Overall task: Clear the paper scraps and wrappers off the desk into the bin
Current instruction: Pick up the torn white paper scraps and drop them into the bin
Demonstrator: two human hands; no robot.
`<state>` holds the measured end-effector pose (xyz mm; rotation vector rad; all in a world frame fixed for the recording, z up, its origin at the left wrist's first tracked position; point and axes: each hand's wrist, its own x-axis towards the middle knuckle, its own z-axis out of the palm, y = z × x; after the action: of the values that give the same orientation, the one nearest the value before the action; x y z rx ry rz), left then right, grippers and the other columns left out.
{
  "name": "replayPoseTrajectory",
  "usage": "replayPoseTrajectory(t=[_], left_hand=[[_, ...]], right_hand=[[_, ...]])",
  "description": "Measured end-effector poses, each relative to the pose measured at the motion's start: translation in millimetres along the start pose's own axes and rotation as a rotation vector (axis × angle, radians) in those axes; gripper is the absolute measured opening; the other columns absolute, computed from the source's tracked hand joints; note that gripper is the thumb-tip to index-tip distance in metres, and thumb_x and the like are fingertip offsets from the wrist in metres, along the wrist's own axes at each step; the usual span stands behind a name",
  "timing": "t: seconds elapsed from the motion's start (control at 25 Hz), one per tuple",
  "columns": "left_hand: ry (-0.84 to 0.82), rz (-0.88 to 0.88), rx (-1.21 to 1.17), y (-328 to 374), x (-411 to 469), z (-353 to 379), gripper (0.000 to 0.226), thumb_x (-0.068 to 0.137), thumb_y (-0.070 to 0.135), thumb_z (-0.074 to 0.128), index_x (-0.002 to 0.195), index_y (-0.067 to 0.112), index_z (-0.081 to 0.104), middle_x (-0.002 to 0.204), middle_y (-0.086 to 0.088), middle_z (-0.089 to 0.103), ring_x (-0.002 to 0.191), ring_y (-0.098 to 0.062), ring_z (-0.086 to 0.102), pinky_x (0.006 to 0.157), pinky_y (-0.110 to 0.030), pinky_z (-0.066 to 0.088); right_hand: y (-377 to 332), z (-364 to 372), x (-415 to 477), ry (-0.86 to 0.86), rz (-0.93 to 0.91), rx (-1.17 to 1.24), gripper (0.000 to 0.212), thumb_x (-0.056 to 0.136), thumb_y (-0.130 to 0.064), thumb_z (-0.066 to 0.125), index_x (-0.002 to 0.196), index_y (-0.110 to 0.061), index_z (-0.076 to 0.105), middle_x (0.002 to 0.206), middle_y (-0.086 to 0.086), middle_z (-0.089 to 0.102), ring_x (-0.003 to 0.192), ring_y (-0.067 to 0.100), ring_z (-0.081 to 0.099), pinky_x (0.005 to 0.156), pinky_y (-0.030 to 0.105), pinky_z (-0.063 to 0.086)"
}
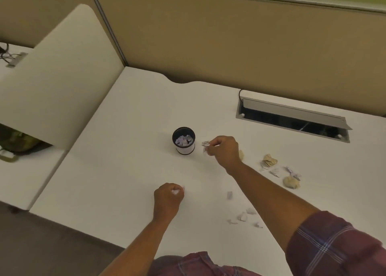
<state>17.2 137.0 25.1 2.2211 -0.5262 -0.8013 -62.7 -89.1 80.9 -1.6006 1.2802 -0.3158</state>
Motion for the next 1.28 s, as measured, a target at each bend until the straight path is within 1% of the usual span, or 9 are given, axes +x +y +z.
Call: replayPoseTrajectory(t=[0.12,0.28,0.48,0.56,0.64,0.76,0.92,1.08,1.28], left_hand=[[0.071,-0.076,-0.075,-8.6,-1.1,-18.9,0.023,0.089,0.017,0.076,0.066,0.017,0.077,0.075,0.001,0.076,0.078,-0.017,0.073,0.073,-0.031,0.056],[0.141,-0.105,-0.141,-26.0,0.6,-37.1,0.027,0.089,0.023,0.077,0.062,0.02,0.074,0.069,0.003,0.074,0.07,-0.011,0.07,0.066,-0.022,0.051],[0.21,-0.101,-0.222,-33.0,5.1,-48.0,0.026,0.087,0.026,0.08,0.062,0.022,0.074,0.067,0.005,0.072,0.062,-0.004,0.065,0.06,-0.011,0.046],[0.211,-0.088,-0.222,-31.3,9.0,-49.7,0.029,0.088,0.028,0.079,0.06,0.023,0.072,0.064,0.008,0.068,0.06,-0.003,0.062,0.061,-0.013,0.045],[0.209,-0.07,-0.209,-26.8,14.3,-49.9,0.031,0.088,0.028,0.079,0.059,0.024,0.07,0.062,0.01,0.066,0.061,-0.007,0.062,0.063,-0.02,0.048],[0.215,-0.039,-0.209,-9.0,25.3,-49.3,0.025,0.087,0.027,0.079,0.063,0.022,0.074,0.071,0.005,0.073,0.072,-0.014,0.071,0.07,-0.03,0.056],[0.22,0.105,-0.189,32.8,51.6,-49.2,0.014,0.085,0.014,0.079,0.071,0.018,0.077,0.079,0.001,0.075,0.08,-0.018,0.072,0.076,-0.036,0.058],[0.188,0.272,-0.001,80.4,92.5,-44.1,0.02,0.085,0.008,0.071,0.065,0.012,0.069,0.075,-0.008,0.068,0.076,-0.027,0.064,0.073,-0.043,0.056],[0.077,0.328,0.151,112.9,136.4,-25.3,0.02,0.094,0.015,0.066,0.08,0.005,0.077,0.094,-0.014,0.069,0.091,-0.029,0.065,0.083,-0.043,0.055]], right_hand=[[-37.1,31.4,22.5,-0.05,-0.161,-0.185,0.002,0.077,-0.008,0.08,0.077,-0.009,0.079,0.078,0.0,0.075,0.06,0.007,0.059,0.052,0.013,0.039],[-60.0,63.5,40.7,-0.139,-0.342,-0.473,0.009,0.082,-0.003,0.069,0.083,-0.005,0.077,0.094,0.008,0.076,0.086,0.022,0.068,0.069,0.027,0.052],[-63.1,85.6,48.5,-0.253,-0.366,-0.784,0.015,0.088,-0.009,0.064,0.096,-0.003,0.075,0.098,0.013,0.075,0.088,0.027,0.068,0.069,0.031,0.05],[-62.3,86.1,46.6,-0.265,-0.348,-0.748,0.019,0.09,-0.018,0.068,0.098,-0.002,0.075,0.098,0.014,0.074,0.091,0.03,0.07,0.074,0.036,0.056],[-58.4,82.1,46.0,-0.242,-0.365,-0.707,0.019,0.092,-0.013,0.063,0.1,0.0,0.074,0.101,0.017,0.075,0.095,0.033,0.069,0.078,0.04,0.058],[-47.1,68.8,45.0,-0.161,-0.37,-0.584,0.023,0.091,0.001,0.052,0.099,-0.003,0.073,0.1,0.014,0.074,0.095,0.031,0.067,0.077,0.035,0.054],[-20.2,39.7,32.1,-0.023,-0.342,-0.461,0.022,0.092,-0.002,0.054,0.099,-0.008,0.074,0.102,0.007,0.073,0.092,0.021,0.065,0.079,0.021,0.042],[21.9,0.4,8.1,0.039,-0.269,-0.36,0.017,0.091,-0.006,0.061,0.098,-0.013,0.074,0.099,0.001,0.073,0.079,0.011,0.06,0.08,0.023,0.048],[75.3,-44.1,-20.1,0.104,-0.164,-0.357,0.016,0.089,-0.008,0.063,0.096,-0.016,0.075,0.099,-0.004,0.072,0.08,0.011,0.059,0.078,0.024,0.044]])
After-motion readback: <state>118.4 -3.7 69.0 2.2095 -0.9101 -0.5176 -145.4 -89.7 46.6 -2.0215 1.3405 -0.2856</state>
